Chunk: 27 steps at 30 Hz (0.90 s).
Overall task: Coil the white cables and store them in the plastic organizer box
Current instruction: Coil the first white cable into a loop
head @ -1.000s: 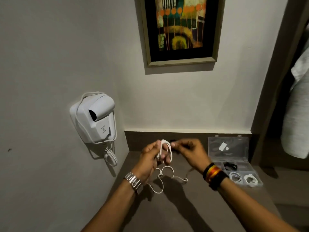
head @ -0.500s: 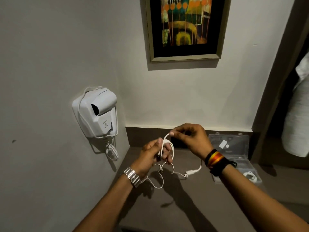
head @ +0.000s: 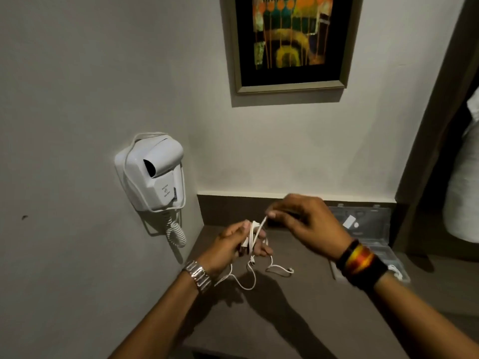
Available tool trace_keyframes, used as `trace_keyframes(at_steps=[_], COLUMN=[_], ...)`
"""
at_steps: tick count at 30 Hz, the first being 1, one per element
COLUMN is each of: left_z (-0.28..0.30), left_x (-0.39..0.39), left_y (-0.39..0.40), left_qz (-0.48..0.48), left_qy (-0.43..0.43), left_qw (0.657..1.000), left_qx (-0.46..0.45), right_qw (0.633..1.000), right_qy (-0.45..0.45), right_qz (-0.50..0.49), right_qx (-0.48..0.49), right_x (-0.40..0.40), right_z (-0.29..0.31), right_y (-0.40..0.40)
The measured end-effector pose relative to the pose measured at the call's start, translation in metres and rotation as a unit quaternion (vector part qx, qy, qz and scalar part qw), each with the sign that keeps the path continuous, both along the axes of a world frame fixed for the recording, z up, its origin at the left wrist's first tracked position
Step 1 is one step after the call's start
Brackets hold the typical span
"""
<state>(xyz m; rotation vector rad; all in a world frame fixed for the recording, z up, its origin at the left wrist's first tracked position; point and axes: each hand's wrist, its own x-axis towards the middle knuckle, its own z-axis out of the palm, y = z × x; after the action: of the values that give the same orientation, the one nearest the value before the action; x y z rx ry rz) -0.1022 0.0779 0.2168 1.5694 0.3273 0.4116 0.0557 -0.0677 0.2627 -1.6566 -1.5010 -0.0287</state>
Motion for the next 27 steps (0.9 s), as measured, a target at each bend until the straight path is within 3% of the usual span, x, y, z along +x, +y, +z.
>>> trace_keyframes(at_steps=[3,7,11,14,16,19,21,23,25,27], left_z=[0.009,0.010,-0.003,-0.012,-0.014,-0.008,-0.004,-0.002,-0.002,-0.004], left_x=[0.002,0.002,0.006,0.012,0.014,0.013,0.011,0.010,0.012,0.015], left_y=[-0.017,-0.017,-0.016,-0.018,-0.022,-0.023,-0.021,-0.020,-0.021,-0.021], left_qz=[-0.109,-0.128,-0.027,0.101,0.131,0.093,0.059,0.040,0.047,0.081], left_qy=[-0.042,-0.063,-0.013,0.022,0.022,0.011,0.000,-0.007,-0.015,-0.023], left_qw=[0.985,0.975,0.994,0.983,0.961,0.977,0.990,0.995,0.994,0.988], left_qx=[-0.127,-0.171,-0.102,0.150,0.244,0.193,0.128,0.094,0.099,0.128], right_qw=[0.958,0.910,0.899,0.896,0.894,0.922,0.973,0.993,0.986,0.935], right_qy=[0.275,0.402,0.425,0.434,0.439,0.381,0.227,0.107,0.161,0.352], right_qz=[0.064,0.095,0.097,0.087,0.084,0.063,0.004,-0.034,-0.020,0.020], right_qx=[-0.042,-0.038,-0.037,-0.020,-0.007,0.020,0.030,0.029,0.036,0.042], right_x=[0.012,0.012,0.011,0.007,0.008,0.015,0.019,0.017,0.011,0.007], right_z=[-0.004,-0.031,-0.040,-0.044,-0.046,-0.047,-0.047,-0.051,-0.058,-0.060], right_y=[0.012,0.012,0.010,0.011,0.009,0.001,-0.005,-0.006,-0.004,-0.002])
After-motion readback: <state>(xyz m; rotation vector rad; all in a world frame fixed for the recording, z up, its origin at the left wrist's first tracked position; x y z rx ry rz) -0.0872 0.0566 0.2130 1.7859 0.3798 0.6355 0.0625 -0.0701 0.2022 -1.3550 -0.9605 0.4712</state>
